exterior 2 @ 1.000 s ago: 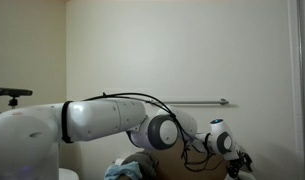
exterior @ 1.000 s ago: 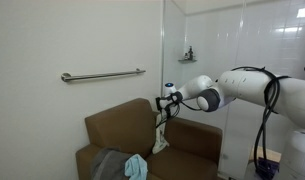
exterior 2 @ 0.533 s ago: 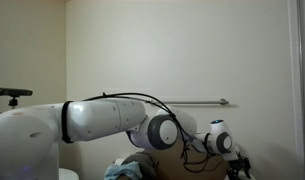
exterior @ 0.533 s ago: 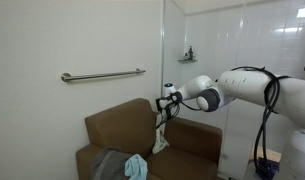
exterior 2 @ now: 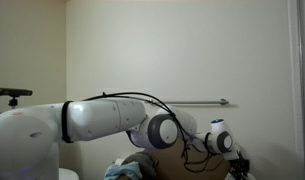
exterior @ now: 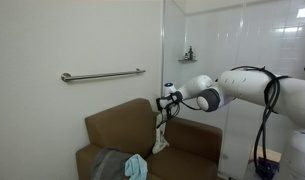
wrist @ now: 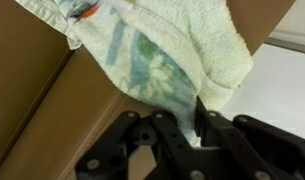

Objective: Move the blue towel to the left armrest, move the white towel to the left armrest

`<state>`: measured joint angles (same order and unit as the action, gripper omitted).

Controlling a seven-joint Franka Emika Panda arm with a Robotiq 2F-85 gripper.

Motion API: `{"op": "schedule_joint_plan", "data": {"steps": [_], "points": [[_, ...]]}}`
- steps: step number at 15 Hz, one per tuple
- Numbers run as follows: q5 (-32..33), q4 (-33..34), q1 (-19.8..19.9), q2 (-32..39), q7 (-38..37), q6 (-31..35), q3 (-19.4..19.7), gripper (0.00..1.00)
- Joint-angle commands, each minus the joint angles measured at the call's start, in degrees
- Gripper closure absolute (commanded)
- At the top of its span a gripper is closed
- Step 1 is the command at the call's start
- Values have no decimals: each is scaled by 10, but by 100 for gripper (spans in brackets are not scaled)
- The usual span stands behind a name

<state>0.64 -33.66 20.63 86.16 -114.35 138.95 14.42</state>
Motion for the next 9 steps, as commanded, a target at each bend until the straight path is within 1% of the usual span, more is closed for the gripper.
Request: {"op": "schedule_joint_plan", "data": {"steps": [1,2,5,9], "points": [[5,8,2,0,-6,-20,3,98],[3,17,5,0,2,-32,0,95],[-6,53,15,-1,31,-87,-15,95],[-6,119,28,-2,28,-136,-21,95]]}}
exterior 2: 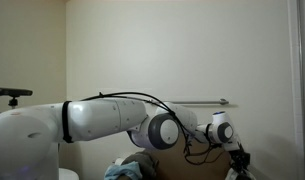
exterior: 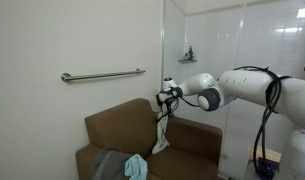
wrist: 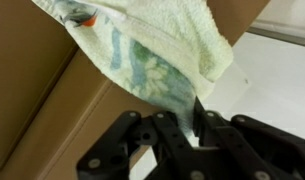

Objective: Move the blue towel to the left armrest, move the white towel to the left armrest

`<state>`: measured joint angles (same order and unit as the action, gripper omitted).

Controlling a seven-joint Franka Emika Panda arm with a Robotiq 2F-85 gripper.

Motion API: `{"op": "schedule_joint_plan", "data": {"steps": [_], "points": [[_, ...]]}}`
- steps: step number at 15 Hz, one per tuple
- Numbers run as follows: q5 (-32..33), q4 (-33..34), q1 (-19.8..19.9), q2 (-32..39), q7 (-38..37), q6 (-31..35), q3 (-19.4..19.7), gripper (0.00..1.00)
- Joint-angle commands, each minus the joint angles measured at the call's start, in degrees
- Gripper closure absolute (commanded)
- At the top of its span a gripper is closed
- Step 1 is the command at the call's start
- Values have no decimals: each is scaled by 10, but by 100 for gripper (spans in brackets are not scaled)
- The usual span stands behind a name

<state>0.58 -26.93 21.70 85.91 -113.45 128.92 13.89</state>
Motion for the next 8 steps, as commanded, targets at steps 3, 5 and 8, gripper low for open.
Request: {"op": "schedule_joint_plan", "data": {"steps": [3,5,8], "points": [[-7,85,26,-4,15,-39,-27,95],[-8,64,24,-23,9,-4,-33,95],[-12,66,24,-32,7,46,-44,95]]}}
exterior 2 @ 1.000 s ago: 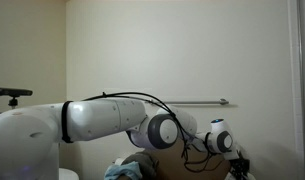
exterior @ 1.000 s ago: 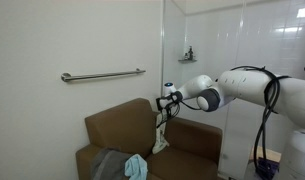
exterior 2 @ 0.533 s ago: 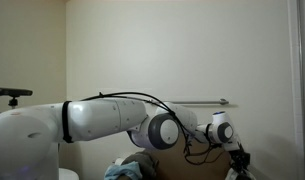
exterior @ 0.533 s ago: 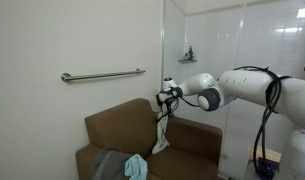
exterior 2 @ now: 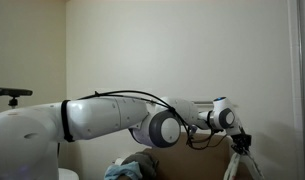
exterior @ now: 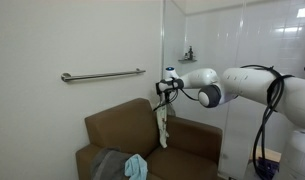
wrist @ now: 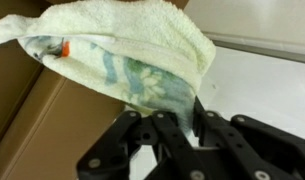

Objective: Move the blue towel to the left armrest, move the white towel to the left armrest

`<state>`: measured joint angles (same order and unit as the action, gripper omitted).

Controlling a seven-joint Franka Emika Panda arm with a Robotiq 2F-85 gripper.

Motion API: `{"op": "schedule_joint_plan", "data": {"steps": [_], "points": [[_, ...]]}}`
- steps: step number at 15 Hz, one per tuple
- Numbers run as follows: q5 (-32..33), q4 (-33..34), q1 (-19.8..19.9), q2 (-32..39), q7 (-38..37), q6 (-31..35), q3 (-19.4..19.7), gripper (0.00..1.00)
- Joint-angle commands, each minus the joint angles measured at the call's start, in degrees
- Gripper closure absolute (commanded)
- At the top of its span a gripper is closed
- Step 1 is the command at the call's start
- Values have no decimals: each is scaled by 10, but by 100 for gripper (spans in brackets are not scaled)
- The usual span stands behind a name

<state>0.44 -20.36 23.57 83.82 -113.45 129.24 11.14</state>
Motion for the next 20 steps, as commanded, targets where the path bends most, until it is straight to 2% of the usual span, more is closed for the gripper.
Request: {"op": "schedule_joint_plan", "data": {"steps": [1,4,9,12,13,14,15,17,19,20], "points": [[-12,0,4,-13,12,66,-21,96],[-13,1,0,-16,25,114,-31,96],[1,0,-12,-22,-6,141,-10,96],[8,-7,-16,-34,-26,124,7,96],[12,-14,-16,-41,-26,100,14,96],[14,3,-15,-36,-18,45,20,96],[5,-8,-14,-28,-2,104,5,91],[8,-8,-13,-32,-3,69,11,91],[8,-8,-13,-34,-3,63,13,91],[8,-8,-13,-34,-3,63,13,96]]}}
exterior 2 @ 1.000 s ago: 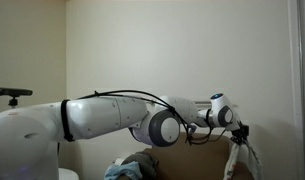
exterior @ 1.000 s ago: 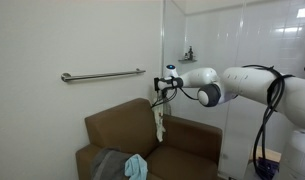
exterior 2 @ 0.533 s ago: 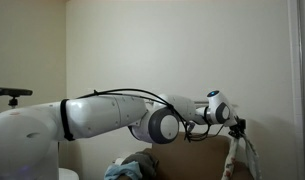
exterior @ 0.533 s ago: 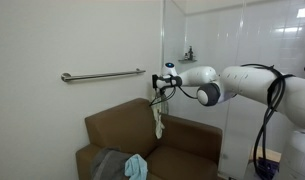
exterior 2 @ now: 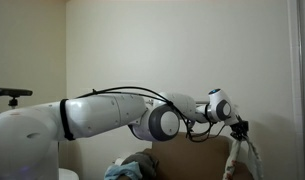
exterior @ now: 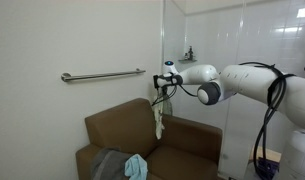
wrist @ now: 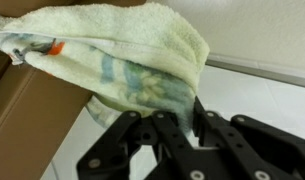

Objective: Move the blue towel to the left armrest, move the white towel to the left armrest

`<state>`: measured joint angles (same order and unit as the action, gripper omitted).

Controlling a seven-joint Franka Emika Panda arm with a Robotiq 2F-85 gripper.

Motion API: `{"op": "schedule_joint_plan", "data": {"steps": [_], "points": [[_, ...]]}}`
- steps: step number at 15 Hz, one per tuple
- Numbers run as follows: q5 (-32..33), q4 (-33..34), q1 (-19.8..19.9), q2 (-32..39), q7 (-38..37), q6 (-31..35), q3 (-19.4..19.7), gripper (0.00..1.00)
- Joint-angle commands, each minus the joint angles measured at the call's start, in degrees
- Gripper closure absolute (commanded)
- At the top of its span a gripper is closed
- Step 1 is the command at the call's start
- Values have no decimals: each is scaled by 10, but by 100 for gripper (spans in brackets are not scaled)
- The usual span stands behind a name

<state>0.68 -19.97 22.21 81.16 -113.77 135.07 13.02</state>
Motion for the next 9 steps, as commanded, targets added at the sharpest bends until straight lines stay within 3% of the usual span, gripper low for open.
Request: {"op": "schedule_joint_plan", "data": {"steps": [1,5,9], "points": [[14,-17,-3,-8,17,-9,0,96],[23,-17,3,-17,112,-16,-3,96],[36,-3,9,-9,135,35,17,96]]}}
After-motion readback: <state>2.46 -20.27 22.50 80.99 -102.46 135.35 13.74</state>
